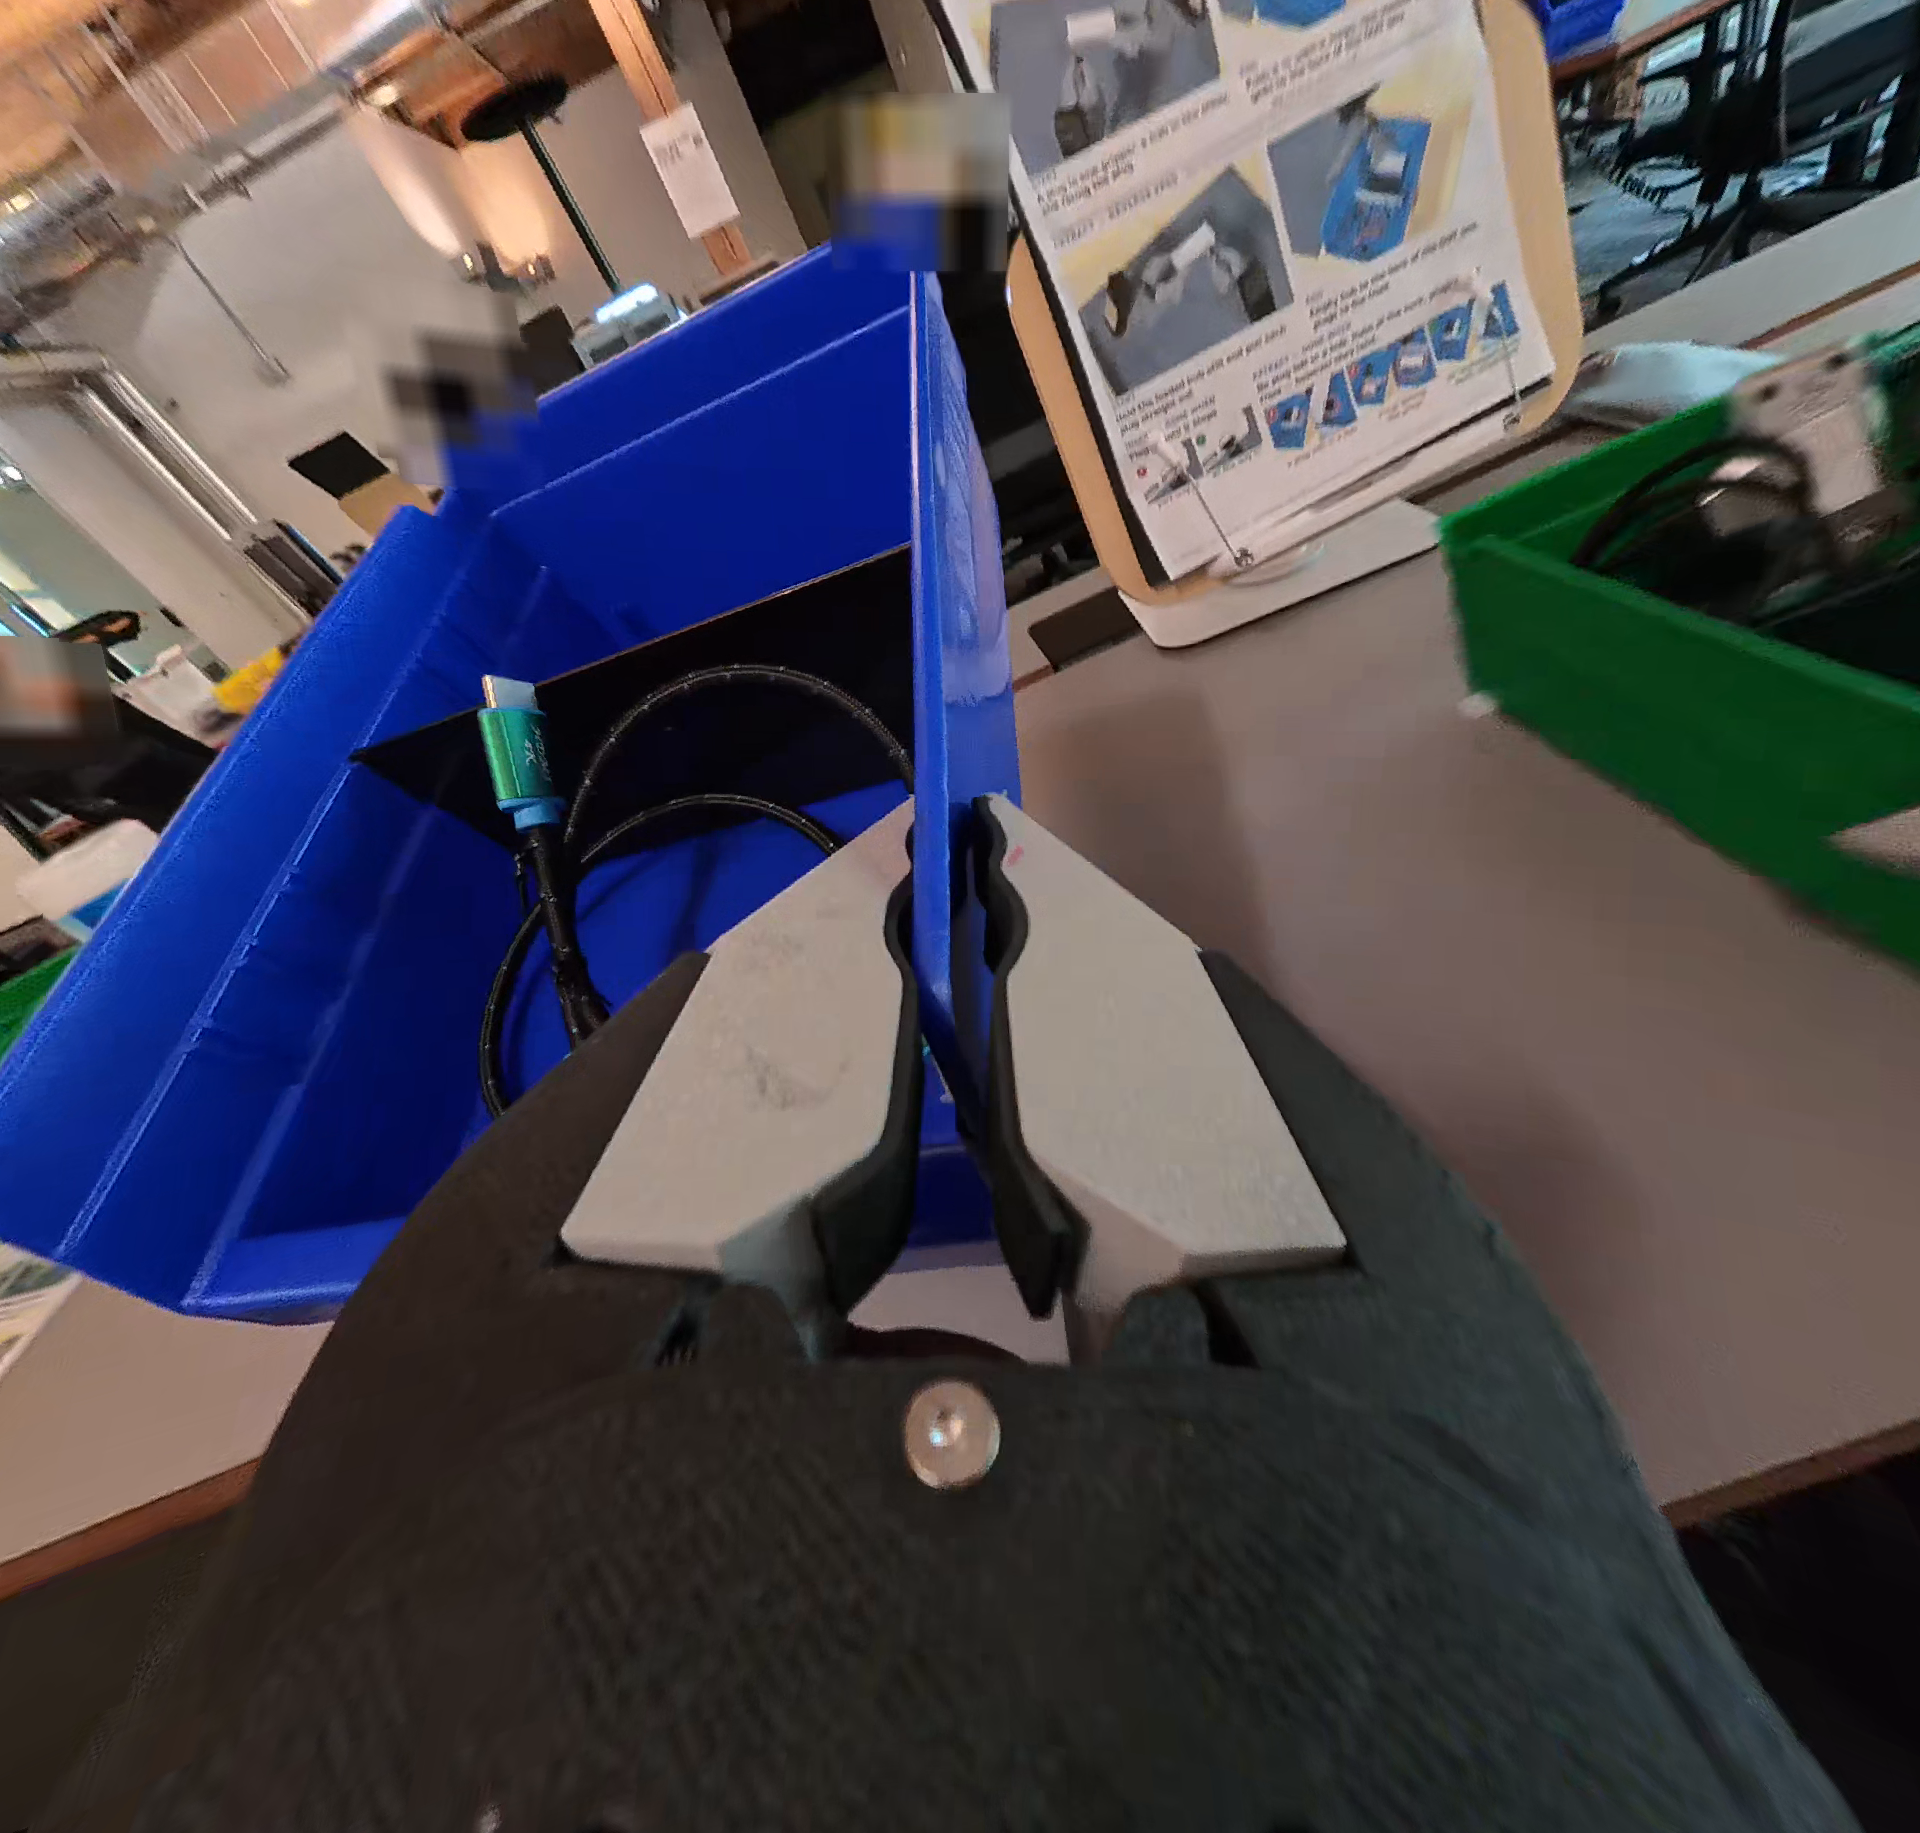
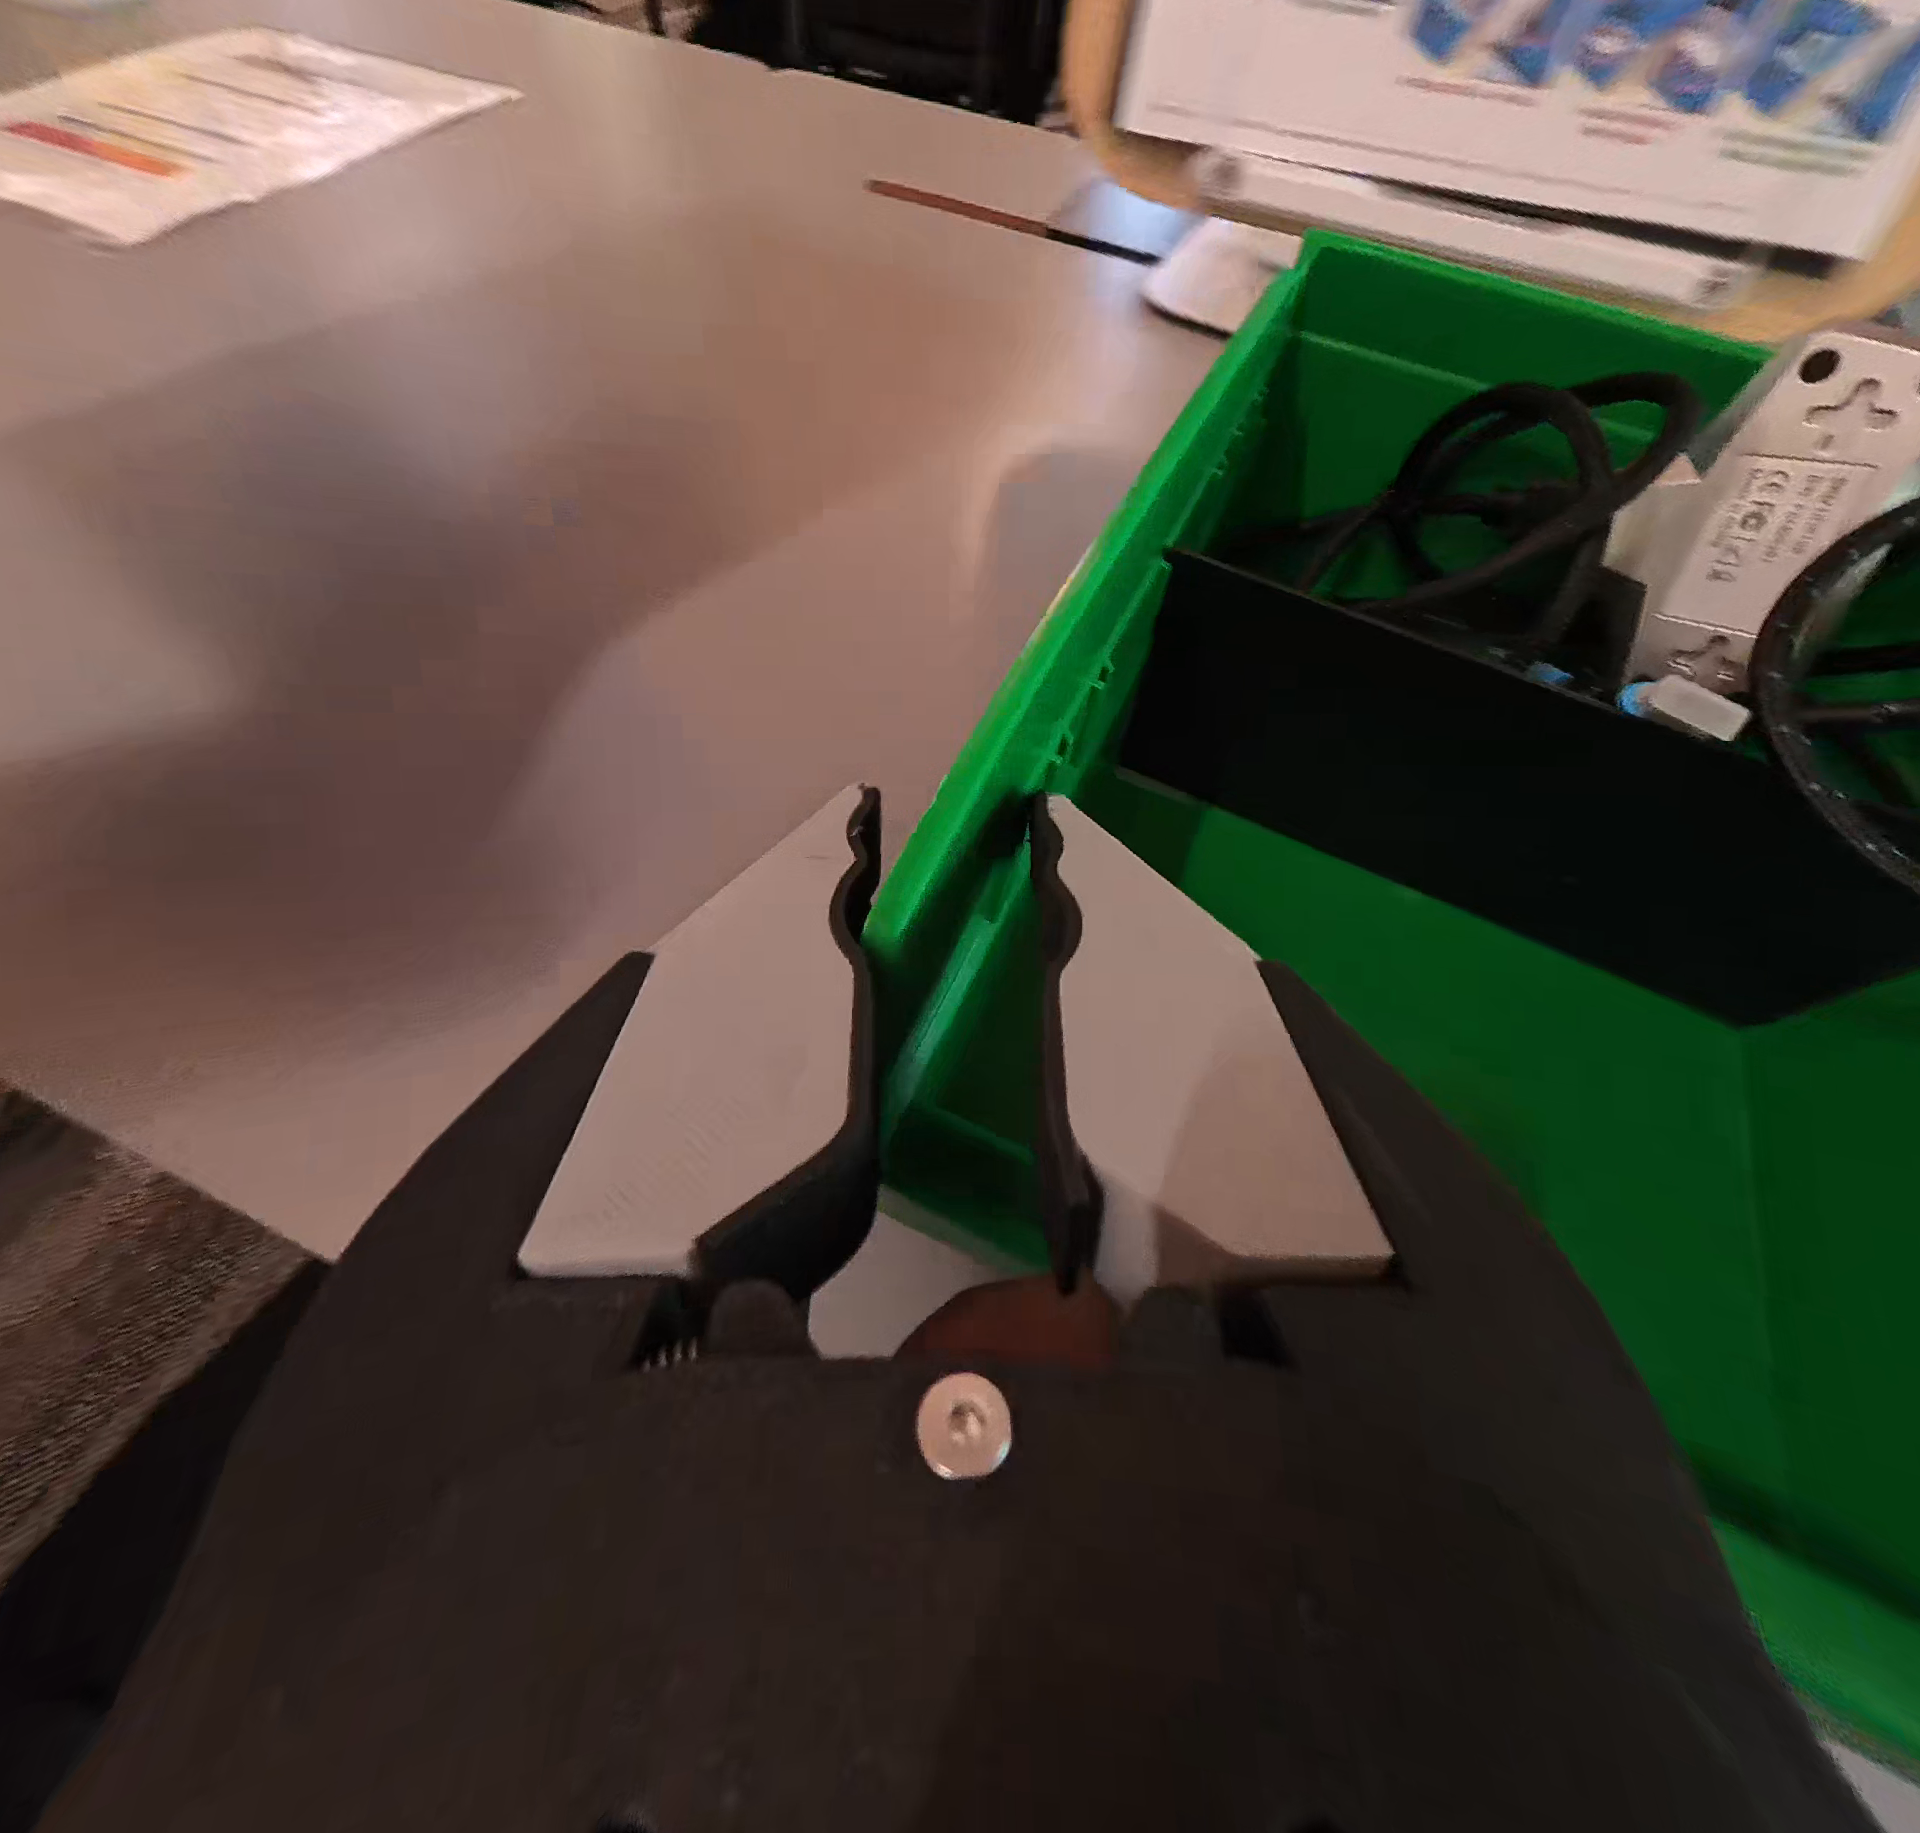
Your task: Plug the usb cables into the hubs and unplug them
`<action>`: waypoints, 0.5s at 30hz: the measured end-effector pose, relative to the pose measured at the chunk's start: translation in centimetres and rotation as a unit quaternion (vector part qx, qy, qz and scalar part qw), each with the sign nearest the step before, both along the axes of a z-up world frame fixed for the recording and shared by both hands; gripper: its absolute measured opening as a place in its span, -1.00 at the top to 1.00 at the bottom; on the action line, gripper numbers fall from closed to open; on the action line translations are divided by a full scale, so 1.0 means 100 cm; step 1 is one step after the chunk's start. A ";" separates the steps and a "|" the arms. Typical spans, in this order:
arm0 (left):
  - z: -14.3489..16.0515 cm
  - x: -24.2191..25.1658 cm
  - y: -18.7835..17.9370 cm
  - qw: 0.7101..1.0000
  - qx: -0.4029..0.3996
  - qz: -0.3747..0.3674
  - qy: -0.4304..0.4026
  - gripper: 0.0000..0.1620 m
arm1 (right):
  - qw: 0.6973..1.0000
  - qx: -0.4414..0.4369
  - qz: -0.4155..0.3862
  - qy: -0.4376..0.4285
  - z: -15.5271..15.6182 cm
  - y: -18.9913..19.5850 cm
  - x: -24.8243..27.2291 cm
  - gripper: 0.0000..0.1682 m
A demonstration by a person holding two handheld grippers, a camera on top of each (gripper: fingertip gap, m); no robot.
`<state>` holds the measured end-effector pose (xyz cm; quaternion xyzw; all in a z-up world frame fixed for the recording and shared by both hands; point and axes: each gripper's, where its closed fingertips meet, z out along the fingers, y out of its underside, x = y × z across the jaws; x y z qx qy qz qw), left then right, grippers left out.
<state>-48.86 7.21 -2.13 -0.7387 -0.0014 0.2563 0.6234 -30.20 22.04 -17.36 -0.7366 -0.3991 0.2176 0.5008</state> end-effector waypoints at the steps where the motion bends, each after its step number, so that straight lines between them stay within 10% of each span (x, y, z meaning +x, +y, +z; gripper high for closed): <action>1: 0.005 0.001 -0.007 1.000 0.006 -0.002 0.004 0.96 | 1.000 0.000 0.009 0.000 0.000 -0.014 -0.020 0.68; 11: 0.038 -0.020 -0.066 0.999 0.046 0.017 0.023 0.97 | 0.991 -0.052 0.119 0.043 0.008 -0.136 -0.218 0.54; 15: 0.047 -0.027 -0.079 0.998 0.047 0.029 0.041 0.97 | 0.979 -0.002 0.179 0.094 0.066 -0.176 -0.229 0.42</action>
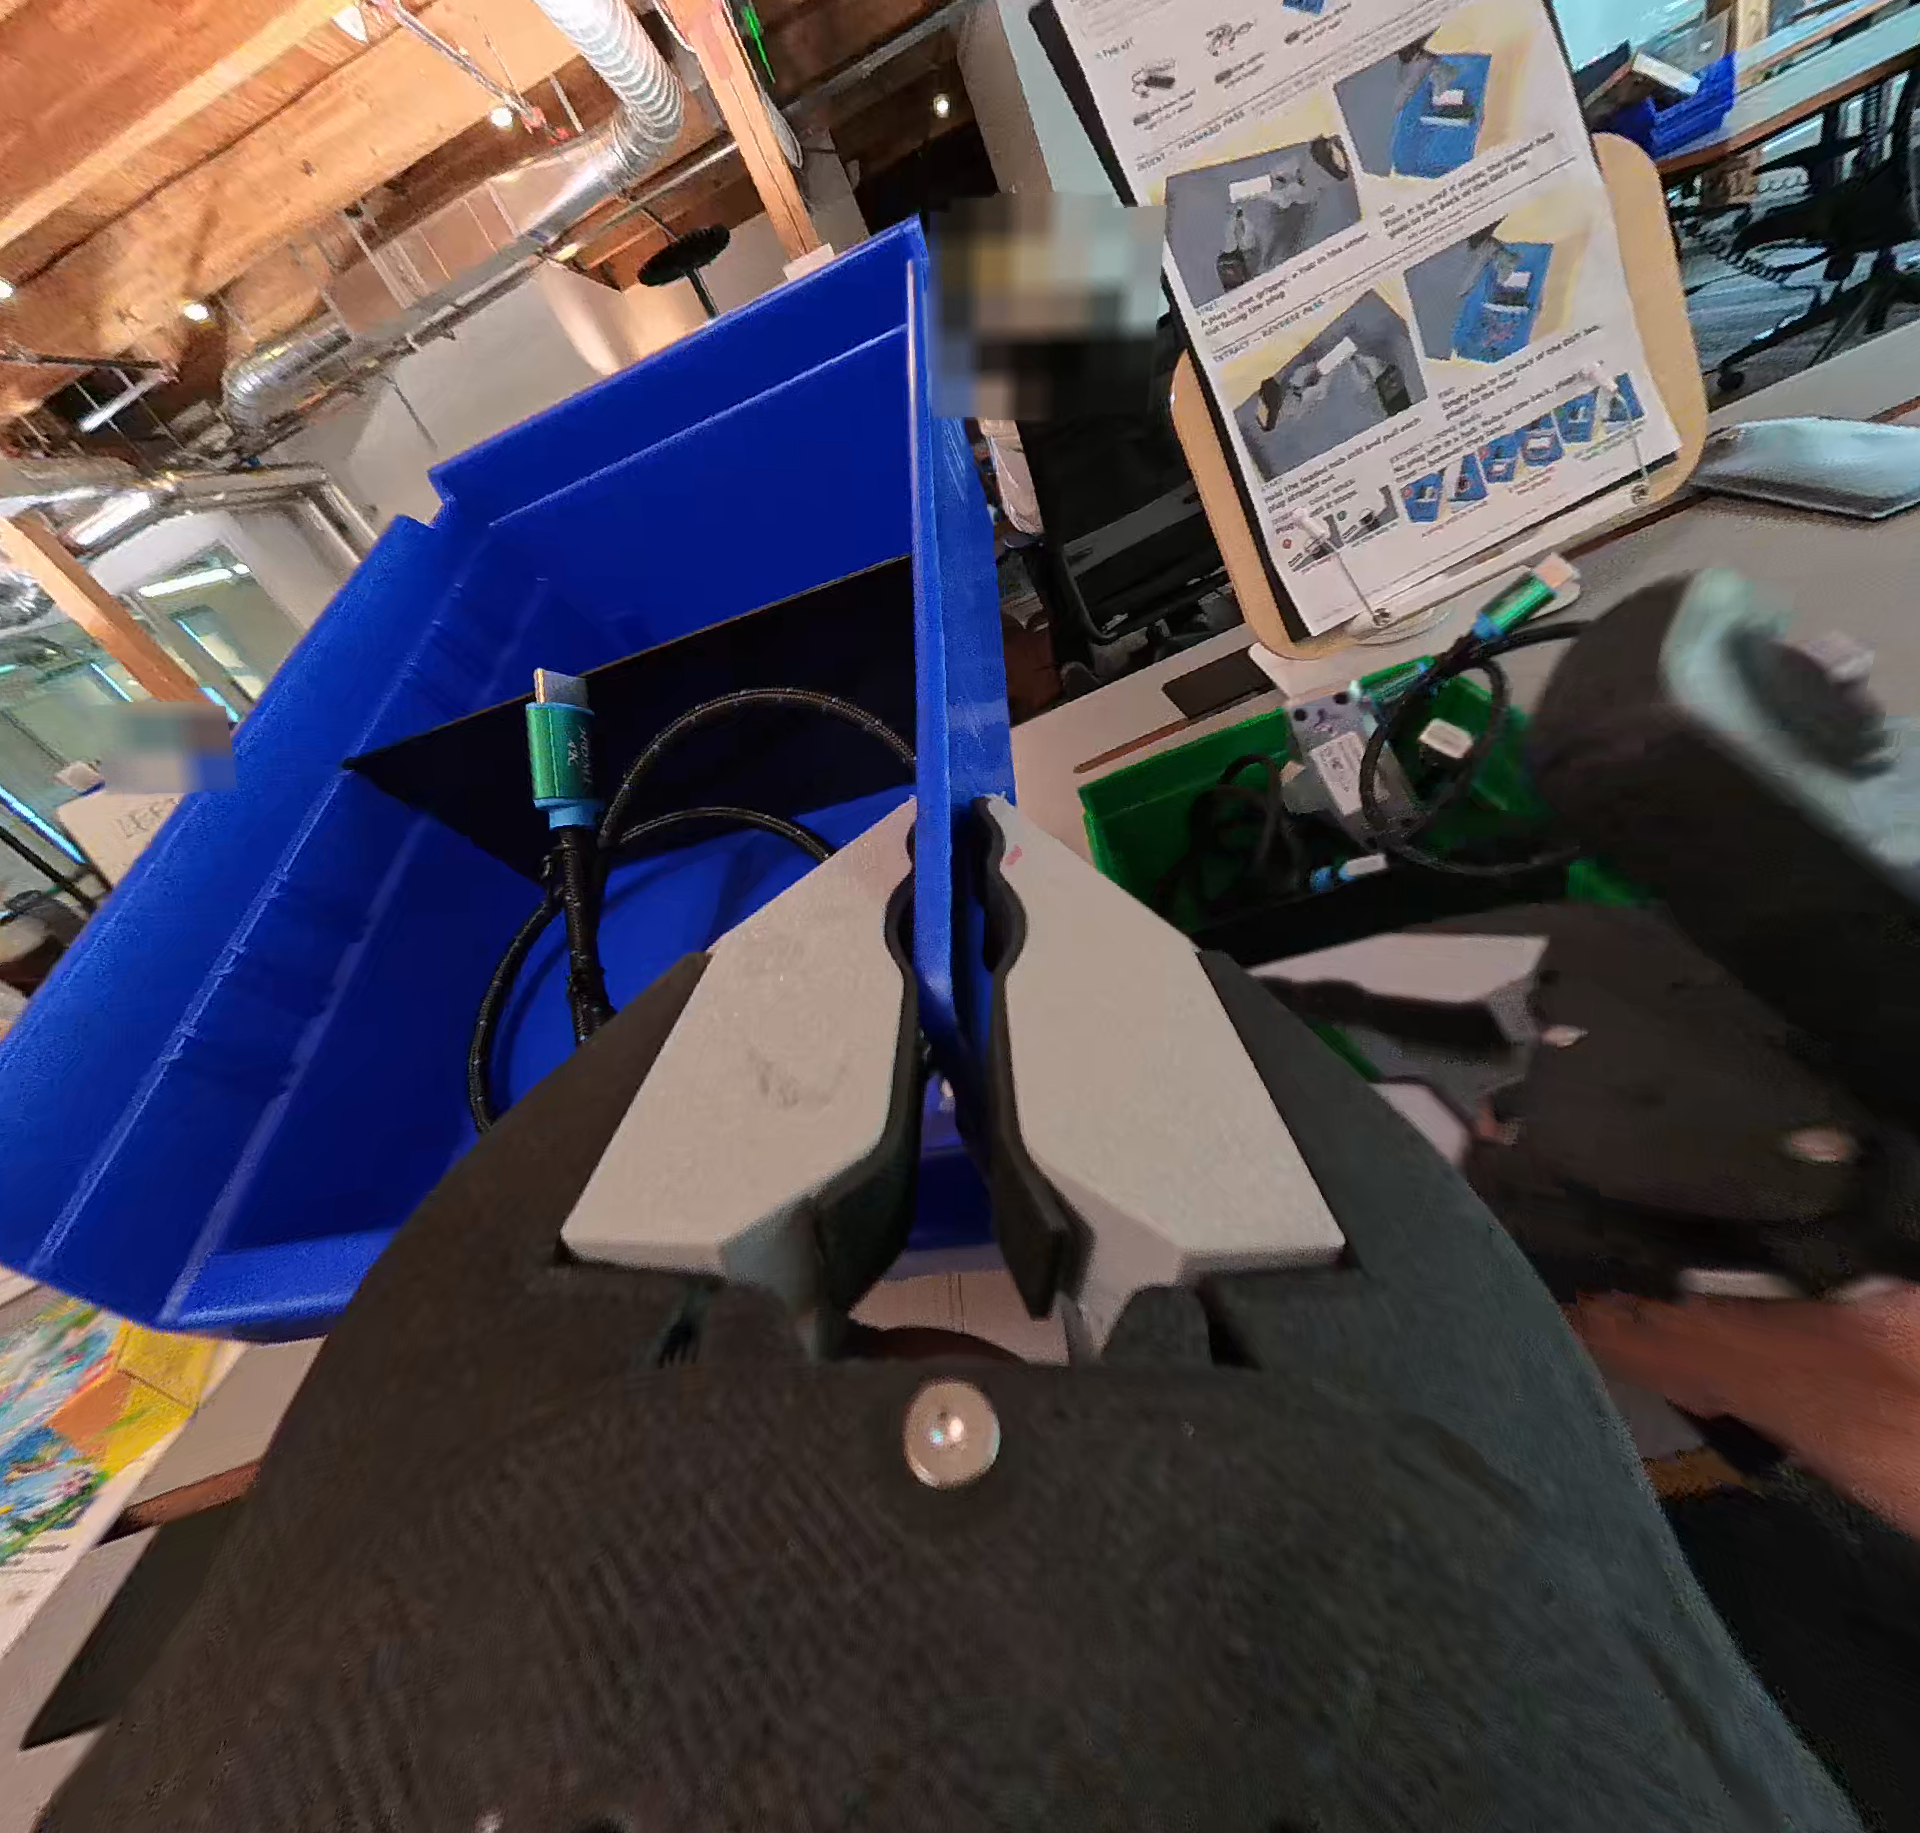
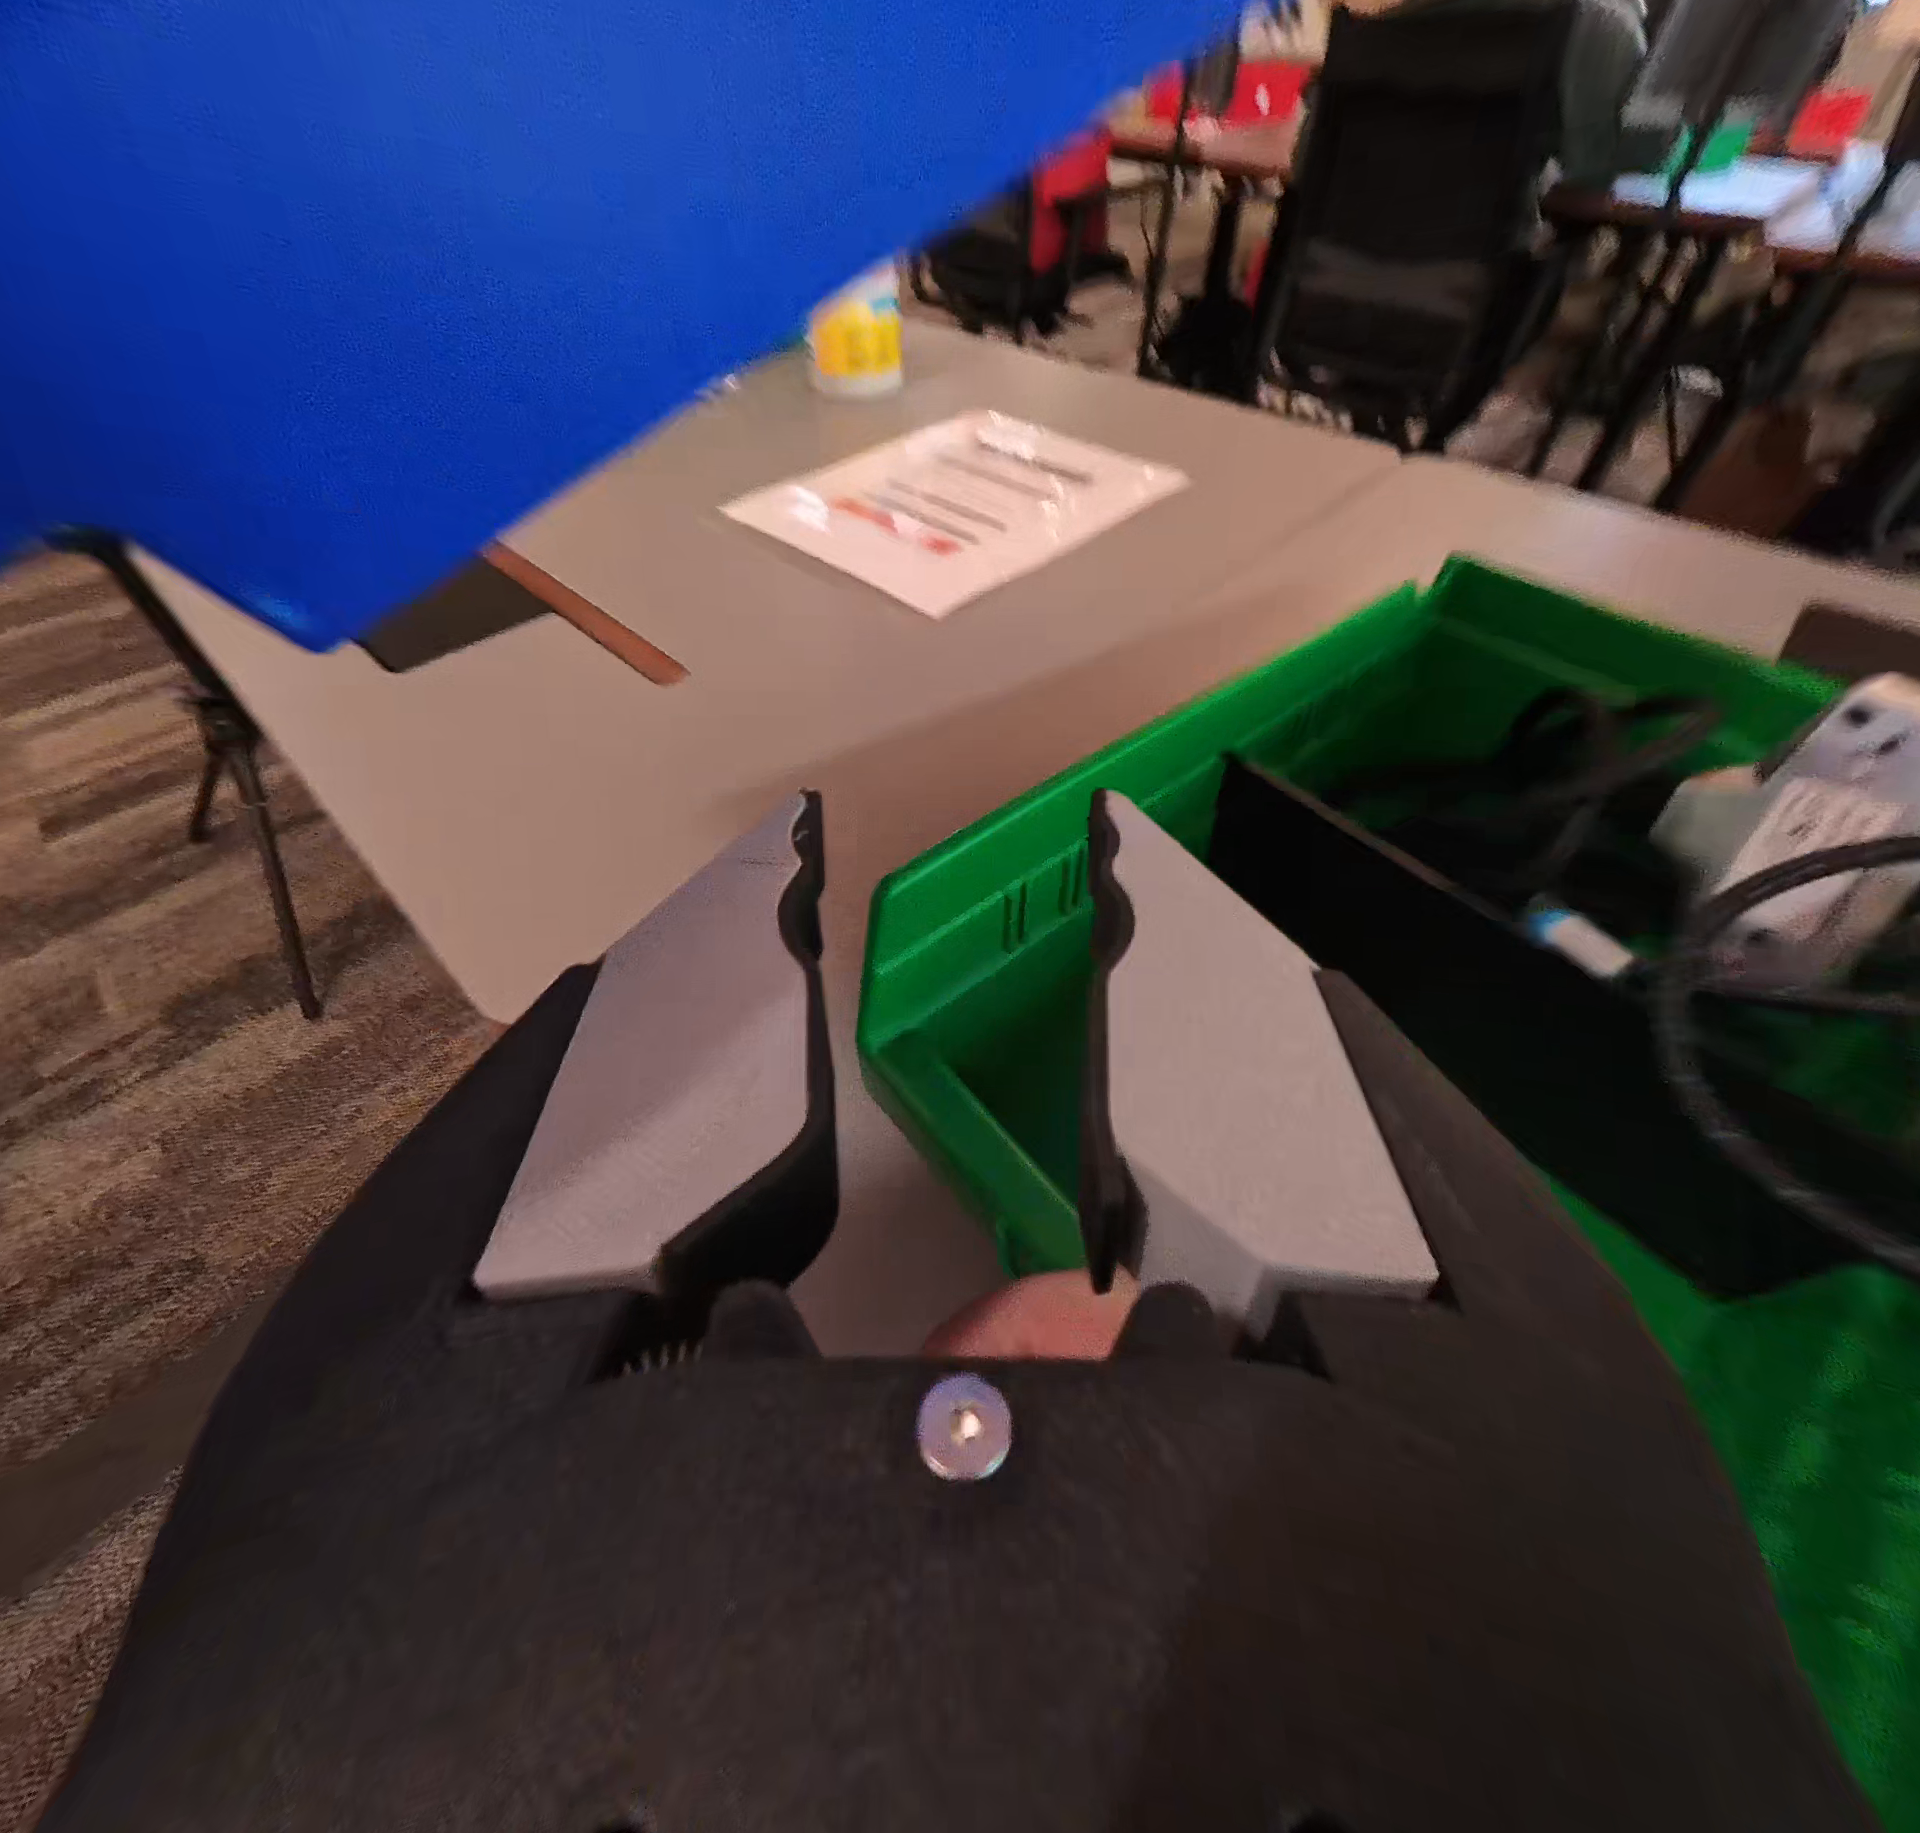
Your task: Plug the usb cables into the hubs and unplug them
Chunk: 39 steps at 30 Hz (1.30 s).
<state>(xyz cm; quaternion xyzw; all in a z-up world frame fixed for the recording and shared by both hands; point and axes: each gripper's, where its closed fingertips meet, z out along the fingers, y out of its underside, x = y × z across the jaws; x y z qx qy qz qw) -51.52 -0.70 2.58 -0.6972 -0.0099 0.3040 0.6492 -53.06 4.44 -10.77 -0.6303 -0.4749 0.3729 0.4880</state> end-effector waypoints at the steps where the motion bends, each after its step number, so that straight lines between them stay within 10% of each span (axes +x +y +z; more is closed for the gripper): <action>1: 0.003 0.003 -0.001 1.000 0.002 -0.002 0.007 0.98 | 1.000 0.011 0.017 0.015 0.015 -0.005 0.010 0.38; 10: 0.014 0.129 0.064 0.990 -0.013 -0.132 0.054 0.97 | 0.984 0.127 -0.034 0.117 0.088 0.104 0.225 0.44; 20: -0.056 0.348 0.206 0.937 -0.080 -0.339 0.021 0.96 | 0.952 0.089 -0.291 0.028 0.039 0.279 0.481 0.73; 30: -0.201 0.427 0.304 0.917 -0.183 -0.351 -0.040 0.95 | 0.947 0.049 -0.316 -0.002 -0.004 0.301 0.530 0.65; 32: -0.201 0.430 0.304 0.918 -0.189 -0.344 -0.053 0.92 | 0.950 0.043 -0.308 -0.012 -0.009 0.298 0.526 0.59; 36: -0.168 0.424 0.259 0.892 -0.201 -0.386 -0.120 0.13 | 0.964 0.050 -0.259 -0.037 -0.009 0.275 0.501 0.42; 39: -0.136 0.392 0.210 0.884 -0.176 -0.407 -0.147 0.08 | 0.980 0.055 -0.189 -0.040 0.001 0.237 0.465 0.37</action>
